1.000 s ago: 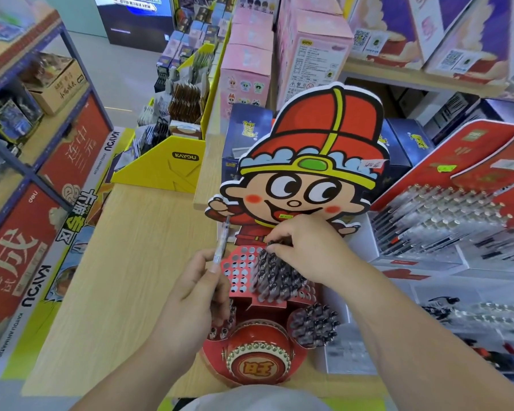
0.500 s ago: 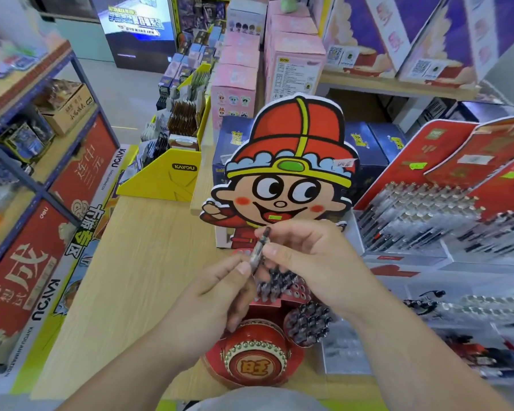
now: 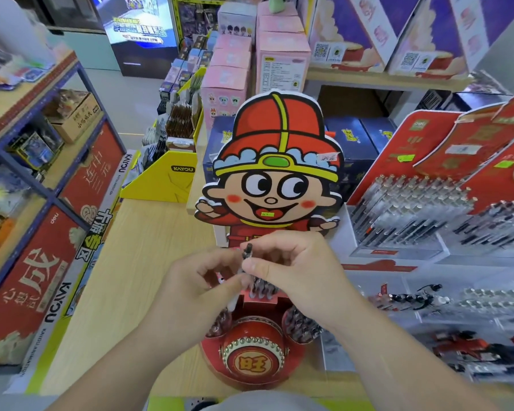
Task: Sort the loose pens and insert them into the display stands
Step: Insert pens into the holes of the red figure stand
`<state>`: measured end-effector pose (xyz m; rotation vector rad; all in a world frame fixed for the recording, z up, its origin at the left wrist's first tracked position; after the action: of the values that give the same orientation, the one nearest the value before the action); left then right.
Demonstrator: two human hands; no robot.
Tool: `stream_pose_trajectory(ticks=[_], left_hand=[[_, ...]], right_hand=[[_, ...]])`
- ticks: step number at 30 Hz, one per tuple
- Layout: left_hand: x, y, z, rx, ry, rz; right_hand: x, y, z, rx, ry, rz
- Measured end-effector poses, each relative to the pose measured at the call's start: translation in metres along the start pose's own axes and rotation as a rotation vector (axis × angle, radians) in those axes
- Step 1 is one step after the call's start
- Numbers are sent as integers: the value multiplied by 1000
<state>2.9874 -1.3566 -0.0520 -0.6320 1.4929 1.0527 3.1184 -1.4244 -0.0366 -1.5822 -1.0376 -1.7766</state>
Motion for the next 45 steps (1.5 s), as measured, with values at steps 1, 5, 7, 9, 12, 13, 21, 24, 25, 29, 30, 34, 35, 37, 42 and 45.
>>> stream_pose_trajectory(ticks=[1,5,7,9,12,13,21,24,25,29,30,34,35,37,42,45], left_hand=[[2,1,0,4,4,10],[11,21,14,-105,-4,83],[12,34,26,-185,-17,109],[13,40,36,-226,-38,122],[21,35,50,-215,-49,124],[26,30,54,-198,-46,122],[66,-8,69,-70,-15,188],[70,-9,75,-68,-12,156],[71,-10,76,-60,-12,151],[71,-15,76,-21,-19,155],[71,-15,77,-17,-21,152],[68,-21,78,30,-67,170],[68,-24,76,50,-79,181],[74,-28,75,72,-79,216],[74,-39,81,119,-152,328],[69,-46,85,184,-212,394]], right_hand=[[-1,0,0,0,11,-33],[-15,19,5,-122,17,-174],[-23,35,8,-216,34,-260],[-32,47,8,-270,41,-332],[-47,58,6,-297,29,-421],[-54,60,6,-294,10,-434],[-83,58,6,-226,-150,-412],[-85,55,7,-215,-161,-413],[-85,54,8,-216,-163,-413],[-87,51,8,-214,-176,-399],[-87,51,8,-215,-177,-396],[-88,51,9,-212,-181,-395],[-88,51,9,-210,-180,-399],[-89,51,9,-209,-174,-405],[-91,54,10,-197,-177,-421],[-91,53,11,-189,-179,-434]])
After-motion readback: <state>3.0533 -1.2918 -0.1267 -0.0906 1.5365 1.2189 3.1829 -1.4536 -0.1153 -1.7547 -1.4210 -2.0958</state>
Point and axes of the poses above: each hand's wrist, its own z-axis towards the middle knuckle, its own y-axis out of the back of the hand, x = y × z, the point moved 10 cm from there along z, towards the middle knuckle, and after that the axes turned 15 degrees about -x, right-handed, at the moved point
